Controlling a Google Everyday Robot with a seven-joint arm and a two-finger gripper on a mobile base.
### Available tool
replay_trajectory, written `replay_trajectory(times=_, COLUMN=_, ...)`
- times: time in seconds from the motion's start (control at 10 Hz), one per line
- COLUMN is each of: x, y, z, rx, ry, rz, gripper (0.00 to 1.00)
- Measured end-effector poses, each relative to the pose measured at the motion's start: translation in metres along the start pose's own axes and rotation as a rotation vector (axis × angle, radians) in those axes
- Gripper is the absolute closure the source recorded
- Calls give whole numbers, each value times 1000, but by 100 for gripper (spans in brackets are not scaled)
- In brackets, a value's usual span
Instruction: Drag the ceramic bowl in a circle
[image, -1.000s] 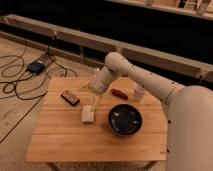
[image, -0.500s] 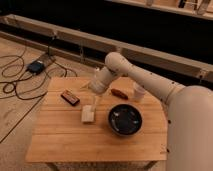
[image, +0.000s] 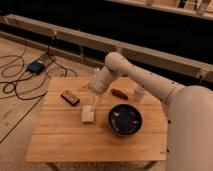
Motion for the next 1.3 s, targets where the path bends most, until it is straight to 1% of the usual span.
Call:
replay_trajectory(times=0.2, x=16, y=-3, z=-8, rx=6, ry=58, rz=0, gripper=20)
replay_trajectory(times=0.3, x=32, y=0, z=-13, rx=2, ry=110, rz=-1, gripper=20)
replay_trajectory(times=0.5, x=55, y=11, z=-19, rx=-18, ry=181, rz=-22, gripper=20)
replay_trajectory(times=0.6, x=63, y=17, z=-20, rx=-31, ry=201, rz=-32, gripper=20)
replay_trajectory(times=0.7, x=74, y=28, z=-17, rx=-64, ry=224, rz=-46, gripper=20)
replay_trajectory(times=0.9, x=87, y=43, z=-12, rx=-110, ry=244, rz=-52, gripper=20)
replay_trajectory(times=1.0, x=94, y=48, z=-10, rx=-126, ry=258, rz=-54, gripper=20)
replay_trajectory(times=1.1, x=106, y=54, z=-10, rx=-141, ry=287, rz=-53, gripper=20)
replay_trajectory(times=1.3, x=123, y=57, z=-10, rx=-141, ry=337, rz=-48, gripper=20)
